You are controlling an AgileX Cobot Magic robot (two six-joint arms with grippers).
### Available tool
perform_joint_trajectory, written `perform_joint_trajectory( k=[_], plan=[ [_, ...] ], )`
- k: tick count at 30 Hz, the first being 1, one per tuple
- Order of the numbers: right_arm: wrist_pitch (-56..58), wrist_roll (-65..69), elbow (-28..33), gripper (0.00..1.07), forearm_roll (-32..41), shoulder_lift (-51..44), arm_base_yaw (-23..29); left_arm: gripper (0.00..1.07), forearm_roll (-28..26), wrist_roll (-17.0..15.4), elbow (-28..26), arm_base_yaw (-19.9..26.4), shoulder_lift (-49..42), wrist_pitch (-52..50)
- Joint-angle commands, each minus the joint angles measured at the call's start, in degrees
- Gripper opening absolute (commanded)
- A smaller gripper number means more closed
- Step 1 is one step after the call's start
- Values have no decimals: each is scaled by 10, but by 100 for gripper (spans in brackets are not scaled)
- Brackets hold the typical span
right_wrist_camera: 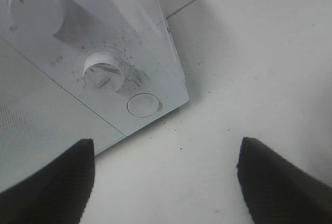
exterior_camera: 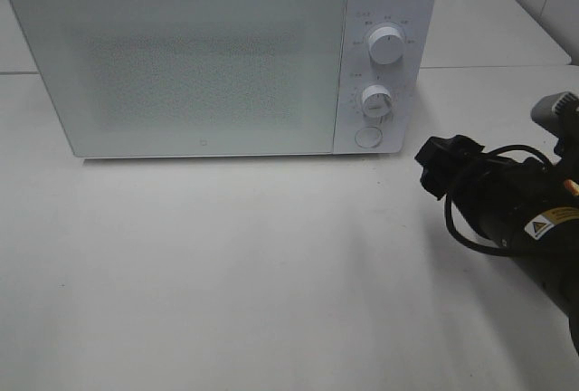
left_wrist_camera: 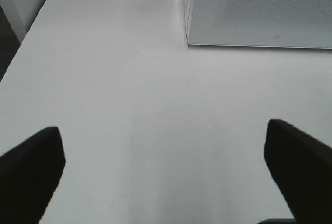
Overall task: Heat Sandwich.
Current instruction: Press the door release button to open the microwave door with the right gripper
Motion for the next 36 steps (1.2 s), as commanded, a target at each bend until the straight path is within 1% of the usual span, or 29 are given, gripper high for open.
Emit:
perform_joint_trajectory(
  k=[1, 2, 3, 6, 7, 8, 10, 11, 12, 15, 16, 19, 20, 21, 24, 25, 36],
  plan=[
    [-6, 132, 1, 74, -2, -2, 3, 102, 2, -3, -3, 1, -14, 2],
    [-6, 132, 1, 74, -2, -2, 3, 102, 2, -3, -3, 1, -14, 2],
    [-6, 198, 1, 74, -2, -2, 3, 102, 2, -3, -3, 1, -14, 2],
    [-6, 307, 1, 74, -2, -2, 3, 102, 2, -3, -3, 1, -14, 2],
    [-6, 307, 1, 74, -2, -2, 3, 102, 2, -3, -3, 1, -14, 2],
    [-6, 367, 1, 74, -2, -2, 3, 102, 2, -3, -3, 1, -14, 2],
    [-6, 423, 1, 74, -2, -2, 3, 102, 2, -3, -3, 1, -14, 2],
    [-5, 477, 1, 73, -2, -2, 3, 102, 2, -3, -3, 1, -14, 2],
    [-5, 477, 1, 73, -2, -2, 3, 102, 2, -3, -3, 1, -14, 2],
    [-5, 530, 1, 67, 1, -2, 3, 102, 2, -3, -3, 1, -14, 2],
    [-5, 530, 1, 67, 1, -2, 3, 102, 2, -3, -3, 1, -14, 2],
    [-5, 551, 1, 49, 14, -2, 3, 102, 2, -3, -3, 1, -14, 2],
    [-4, 551, 1, 35, 14, -2, 3, 102, 2, -3, -3, 1, -14, 2],
    [-4, 551, 1, 35, 14, -2, 3, 102, 2, -3, -3, 1, -14, 2],
    [1, 551, 1, 14, 14, -2, 3, 102, 2, -3, -3, 1, -14, 2],
    [3, 551, 1, 0, 14, -2, 3, 102, 2, -3, -3, 1, -14, 2],
    [8, 551, 1, 0, 15, -1, 3, 102, 2, -3, -3, 1, -14, 2]
  ],
)
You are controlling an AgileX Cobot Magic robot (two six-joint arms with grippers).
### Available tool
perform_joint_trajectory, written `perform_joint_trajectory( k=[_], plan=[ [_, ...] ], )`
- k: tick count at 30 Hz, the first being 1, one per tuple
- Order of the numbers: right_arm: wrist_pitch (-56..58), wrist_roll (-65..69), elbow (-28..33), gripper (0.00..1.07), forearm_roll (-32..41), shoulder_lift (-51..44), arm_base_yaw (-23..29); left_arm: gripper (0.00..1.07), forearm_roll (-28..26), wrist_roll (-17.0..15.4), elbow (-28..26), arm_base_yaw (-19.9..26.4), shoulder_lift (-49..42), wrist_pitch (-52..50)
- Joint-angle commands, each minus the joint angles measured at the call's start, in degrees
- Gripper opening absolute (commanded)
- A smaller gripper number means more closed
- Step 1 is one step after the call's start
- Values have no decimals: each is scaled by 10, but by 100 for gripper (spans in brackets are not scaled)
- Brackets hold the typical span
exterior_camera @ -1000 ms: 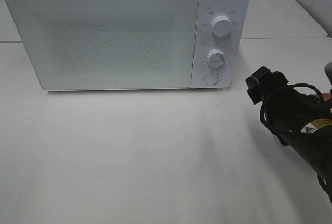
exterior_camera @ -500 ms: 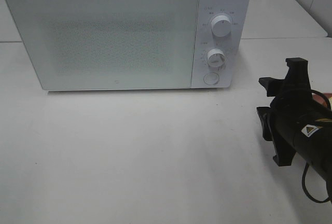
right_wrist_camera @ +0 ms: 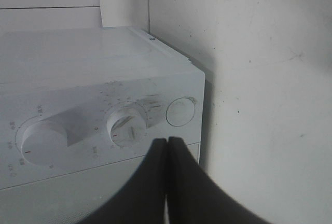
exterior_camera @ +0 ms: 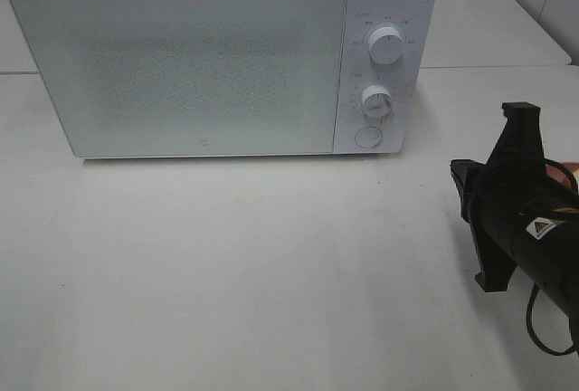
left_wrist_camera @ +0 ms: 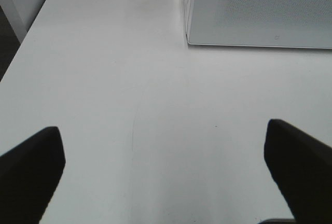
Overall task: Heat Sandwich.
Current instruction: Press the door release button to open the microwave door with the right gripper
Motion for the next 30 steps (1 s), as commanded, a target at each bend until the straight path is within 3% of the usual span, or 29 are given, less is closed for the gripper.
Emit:
perform_joint_trajectory(
  k=[1, 14, 30],
  plan=[
    [3, 1, 0, 0, 1, 1, 3, 102, 2, -3, -3, 1, -14, 2],
    [14, 4, -84, 0, -21, 84, -2, 102, 2, -3, -3, 1, -14, 2],
    [98, 4, -209, 0, -108, 178, -82, 102, 2, -3, -3, 1, -14, 2]
  ],
)
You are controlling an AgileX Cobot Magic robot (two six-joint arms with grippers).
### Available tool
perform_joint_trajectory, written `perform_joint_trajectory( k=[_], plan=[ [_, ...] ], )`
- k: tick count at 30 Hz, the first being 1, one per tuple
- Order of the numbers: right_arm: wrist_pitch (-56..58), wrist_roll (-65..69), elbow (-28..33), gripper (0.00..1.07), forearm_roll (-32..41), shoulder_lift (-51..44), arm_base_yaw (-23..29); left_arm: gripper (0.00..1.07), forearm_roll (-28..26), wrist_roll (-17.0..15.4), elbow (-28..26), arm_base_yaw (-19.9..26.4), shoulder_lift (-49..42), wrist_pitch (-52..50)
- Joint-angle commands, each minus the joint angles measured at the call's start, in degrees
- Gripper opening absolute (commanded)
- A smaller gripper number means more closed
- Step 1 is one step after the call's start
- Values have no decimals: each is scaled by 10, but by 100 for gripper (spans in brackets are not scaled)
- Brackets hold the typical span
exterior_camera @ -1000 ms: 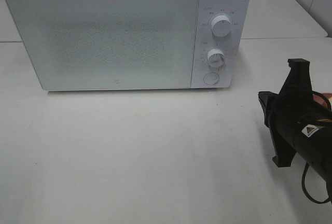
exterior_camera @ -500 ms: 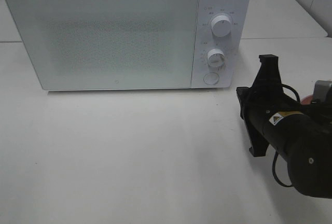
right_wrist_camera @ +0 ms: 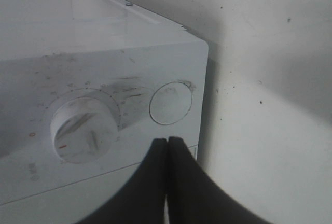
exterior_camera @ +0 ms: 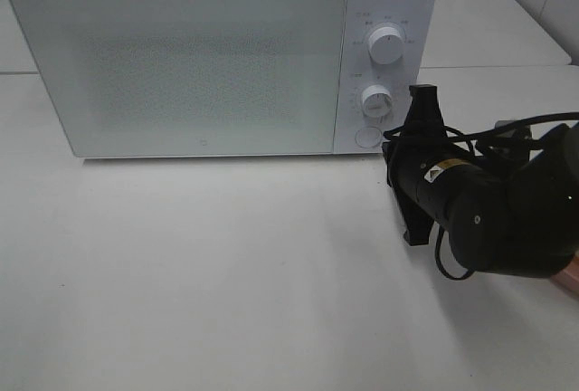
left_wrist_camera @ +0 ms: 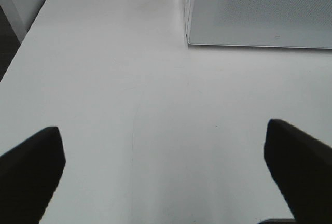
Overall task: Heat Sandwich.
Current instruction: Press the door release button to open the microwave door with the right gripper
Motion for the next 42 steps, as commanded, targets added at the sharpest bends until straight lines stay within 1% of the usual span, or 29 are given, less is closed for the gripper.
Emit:
perform_joint_trajectory(
  k=[1, 4, 7, 10, 20, 21, 29, 34, 38, 42],
  plan=[
    [13, 3, -17, 0, -19, 9, -12, 102, 2, -3, -3, 1, -14, 2],
    [20, 2, -42, 0, -23, 26, -25, 102, 2, -3, -3, 1, -14, 2],
    [30, 2, -54, 0, -23, 34, -28, 102, 2, -3, -3, 1, -14, 2],
    [41, 2, -77, 0, -37, 52, -37, 102, 2, -3, -3, 1, -14, 2],
    [57, 2, -118, 0, -52, 85, -50, 102, 2, -3, -3, 1, -14, 2],
    [58, 2, -127, 0, -52, 90, -58, 102, 2, -3, -3, 1, -14, 2],
    [92, -2, -156, 0, -54, 94, -70, 102, 2, -3, -3, 1, -14, 2],
    [100, 2, -161, 0, -53, 97, -70, 102, 2, -3, -3, 1, -14, 2],
    [52, -1, -161, 0, -47, 97, -70, 102, 2, -3, -3, 1, -14, 2],
    [51, 0, -161, 0, -40, 97, -70, 102, 2, -3, -3, 1, -14, 2]
  ],
)
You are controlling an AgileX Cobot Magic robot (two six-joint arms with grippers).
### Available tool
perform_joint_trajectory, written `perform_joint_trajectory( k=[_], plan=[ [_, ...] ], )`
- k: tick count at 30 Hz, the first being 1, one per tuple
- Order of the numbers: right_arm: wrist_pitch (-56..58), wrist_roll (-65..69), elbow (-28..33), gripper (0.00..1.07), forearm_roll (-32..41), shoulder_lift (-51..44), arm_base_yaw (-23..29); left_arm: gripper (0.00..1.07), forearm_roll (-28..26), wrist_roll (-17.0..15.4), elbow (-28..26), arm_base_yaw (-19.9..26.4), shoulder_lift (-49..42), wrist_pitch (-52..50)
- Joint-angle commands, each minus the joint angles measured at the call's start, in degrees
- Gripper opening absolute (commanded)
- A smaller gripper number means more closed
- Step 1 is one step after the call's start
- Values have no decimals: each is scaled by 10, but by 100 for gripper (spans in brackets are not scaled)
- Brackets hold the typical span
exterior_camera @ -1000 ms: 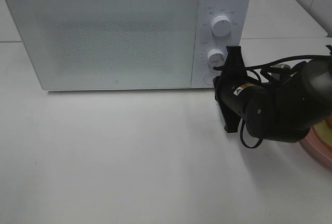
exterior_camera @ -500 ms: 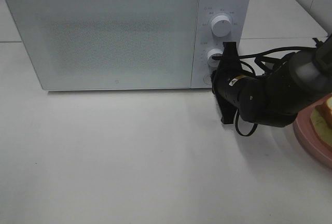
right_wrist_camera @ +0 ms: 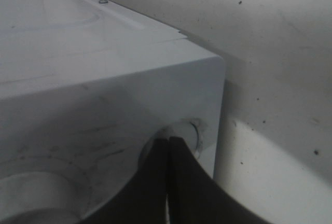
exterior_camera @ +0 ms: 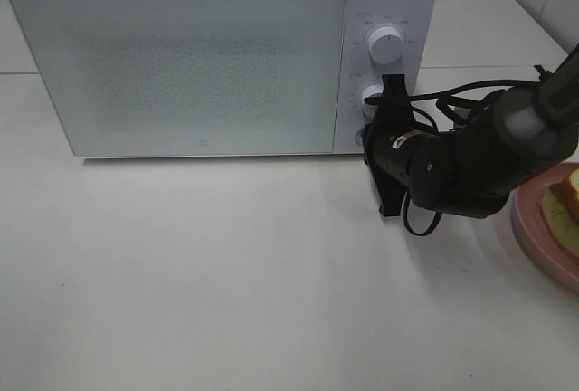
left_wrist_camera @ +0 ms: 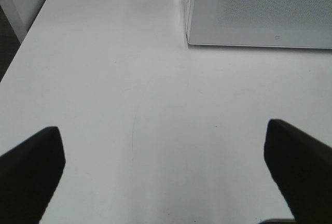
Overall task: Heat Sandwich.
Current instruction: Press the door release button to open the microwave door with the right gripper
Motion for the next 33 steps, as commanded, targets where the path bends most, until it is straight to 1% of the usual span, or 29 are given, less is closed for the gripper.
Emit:
perform_joint_trajectory(
  k=[1, 7, 13, 16, 19, 21, 25, 33],
  plan=[
    [-46, 0, -7, 0, 10, -3, -5, 102, 2, -3, -3, 1, -13, 2],
    [-69, -1, -7, 0, 11, -3, -5, 102, 2, -3, -3, 1, -13, 2],
    [-85, -5, -7, 0, 29, -3, -5, 102, 2, -3, -3, 1, -13, 2],
    [-103, -14, -16, 0, 28, 2, -5, 102, 2, -3, -3, 1, -13, 2],
    [-119, -13, -45, 0, 19, 25, -5, 102, 2, -3, -3, 1, -13, 2],
    [-131, -15, -50, 0, 18, 29, -5, 102, 2, -3, -3, 1, -13, 2],
    [-192, -41, -68, 0, 28, 41, -5, 102, 2, -3, -3, 1, -13, 2],
    [-186, -46, -81, 0, 28, 41, -5, 102, 2, -3, -3, 1, -9, 2]
  ],
)
